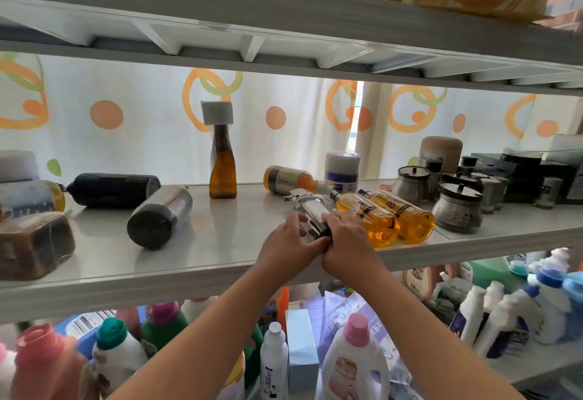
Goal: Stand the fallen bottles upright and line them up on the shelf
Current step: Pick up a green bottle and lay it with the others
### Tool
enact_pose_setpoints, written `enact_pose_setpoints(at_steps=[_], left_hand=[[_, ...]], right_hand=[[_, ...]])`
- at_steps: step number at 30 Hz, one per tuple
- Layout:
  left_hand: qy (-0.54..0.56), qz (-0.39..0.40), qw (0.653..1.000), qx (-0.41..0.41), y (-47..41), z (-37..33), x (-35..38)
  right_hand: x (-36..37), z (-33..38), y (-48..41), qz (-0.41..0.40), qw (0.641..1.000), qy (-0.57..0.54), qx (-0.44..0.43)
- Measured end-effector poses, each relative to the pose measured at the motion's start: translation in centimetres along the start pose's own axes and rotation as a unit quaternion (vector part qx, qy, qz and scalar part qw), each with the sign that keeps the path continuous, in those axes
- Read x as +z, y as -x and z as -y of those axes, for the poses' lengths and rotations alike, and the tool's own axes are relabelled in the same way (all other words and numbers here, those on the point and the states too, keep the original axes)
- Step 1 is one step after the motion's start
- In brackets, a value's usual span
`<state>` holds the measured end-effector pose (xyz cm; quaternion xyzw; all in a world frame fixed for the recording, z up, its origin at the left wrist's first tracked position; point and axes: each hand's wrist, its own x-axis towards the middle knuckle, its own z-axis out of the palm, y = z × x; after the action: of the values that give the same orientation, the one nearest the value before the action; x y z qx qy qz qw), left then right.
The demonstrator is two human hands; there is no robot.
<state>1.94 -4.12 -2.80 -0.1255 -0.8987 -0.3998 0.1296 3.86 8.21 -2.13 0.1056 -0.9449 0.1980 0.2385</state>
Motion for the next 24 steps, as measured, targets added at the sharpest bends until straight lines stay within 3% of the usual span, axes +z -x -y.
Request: enact_pose_setpoints(at_steps=[15, 24], left_hand=[[0.052, 0.095, 0.993, 0.054, -2.0, 1.2, 0.5], [0.050, 0.082, 0.993, 0.063, -2.1, 1.3, 0.8]], right_hand=[[0.4, 0.0, 0.5, -0.020, 0.999, 0.039, 0.000], [0.4, 0.1, 0.8, -0.022, 0.999, 0.043, 0.004]])
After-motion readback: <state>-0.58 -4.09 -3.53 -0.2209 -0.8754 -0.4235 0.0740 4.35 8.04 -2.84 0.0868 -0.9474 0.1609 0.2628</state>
